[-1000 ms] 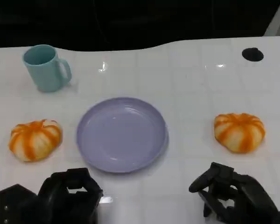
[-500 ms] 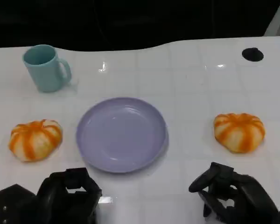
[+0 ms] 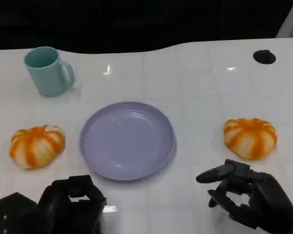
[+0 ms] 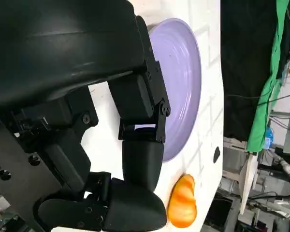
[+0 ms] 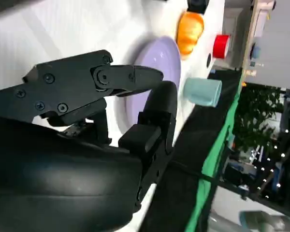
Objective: Grasp the bread from the table and place it into the plate.
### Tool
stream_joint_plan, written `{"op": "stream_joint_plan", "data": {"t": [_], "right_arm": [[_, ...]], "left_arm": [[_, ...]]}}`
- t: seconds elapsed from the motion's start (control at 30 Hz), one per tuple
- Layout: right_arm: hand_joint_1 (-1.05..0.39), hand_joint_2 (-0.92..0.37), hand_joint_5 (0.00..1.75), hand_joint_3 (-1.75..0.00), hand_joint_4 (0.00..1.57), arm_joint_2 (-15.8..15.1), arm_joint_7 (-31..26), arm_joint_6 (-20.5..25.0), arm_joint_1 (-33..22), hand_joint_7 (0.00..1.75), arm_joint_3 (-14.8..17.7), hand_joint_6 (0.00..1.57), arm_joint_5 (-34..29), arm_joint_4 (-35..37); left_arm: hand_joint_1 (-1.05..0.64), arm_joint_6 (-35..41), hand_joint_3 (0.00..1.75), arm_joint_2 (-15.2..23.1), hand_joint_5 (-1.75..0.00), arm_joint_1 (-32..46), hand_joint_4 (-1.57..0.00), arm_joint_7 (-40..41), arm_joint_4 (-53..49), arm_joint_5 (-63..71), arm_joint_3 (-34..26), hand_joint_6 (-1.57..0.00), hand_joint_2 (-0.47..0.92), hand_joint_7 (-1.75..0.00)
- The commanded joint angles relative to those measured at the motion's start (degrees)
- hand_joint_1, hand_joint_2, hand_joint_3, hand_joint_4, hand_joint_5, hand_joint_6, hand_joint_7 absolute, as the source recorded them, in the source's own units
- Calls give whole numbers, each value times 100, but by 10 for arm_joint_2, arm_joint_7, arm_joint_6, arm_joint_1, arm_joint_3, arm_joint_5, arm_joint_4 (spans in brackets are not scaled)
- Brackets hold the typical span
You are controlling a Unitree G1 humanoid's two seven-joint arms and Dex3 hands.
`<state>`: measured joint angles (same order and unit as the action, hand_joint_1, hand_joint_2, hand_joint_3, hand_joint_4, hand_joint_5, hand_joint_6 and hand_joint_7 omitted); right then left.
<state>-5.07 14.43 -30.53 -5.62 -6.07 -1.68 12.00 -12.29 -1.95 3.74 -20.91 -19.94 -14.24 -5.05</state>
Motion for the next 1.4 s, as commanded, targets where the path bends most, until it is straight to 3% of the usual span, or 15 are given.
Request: {"op": "stream_joint_plan", "data": {"t": [0.03, 0.2, 0.37, 0.57, 0.77, 0.93, 1.4], "right_arm": [[-45, -92, 91, -18, 51, -26, -22, -7, 14, 48, 14, 60, -35, -13], [-48, -92, 68, -11, 44, -45, -56, -11, 27, 23, 21, 62, -83, -22], [-48, -92, 56, -8, 40, -68, -94, -9, 45, 10, 25, 59, -142, -24], [-54, -92, 44, -13, 28, -114, -170, 0, 69, 2, 21, 47, -280, -29], [-57, -92, 36, -11, 17, -147, -240, 68, 92, 0, -1, 36, -426, -47], [-58, -92, 33, -9, 7, -162, -247, 141, 107, 0, -28, 28, -500, -59], [-55, -91, 33, -1, 0, -160, -255, 254, 155, 1, -90, 26, -552, -19]], "left_arm": [[-105, 3, 103, 7, -123, 5, -157, 1, 6, 0, -1, -141, 41, -89], [-105, 2, 103, 7, -122, 7, -157, -1, 8, -1, 0, -140, 41, -89], [-105, 5, 104, 7, -122, 6, -157, -2, 8, -3, 0, -141, 40, -89], [-105, 4, 105, 7, -122, 4, -157, -1, 3, -2, -1, -141, 40, -89], [-105, -5, 106, 7, -122, 5, -157, -4, -2, -1, 0, -141, 40, -89], [-105, 2, 106, 7, -122, 6, -157, 4, 3, 4, 2, -141, 38, -90], [-105, 5, 108, 5, -123, 8, -157, 5, 8, 2, 3, -141, 37, -90]]}}
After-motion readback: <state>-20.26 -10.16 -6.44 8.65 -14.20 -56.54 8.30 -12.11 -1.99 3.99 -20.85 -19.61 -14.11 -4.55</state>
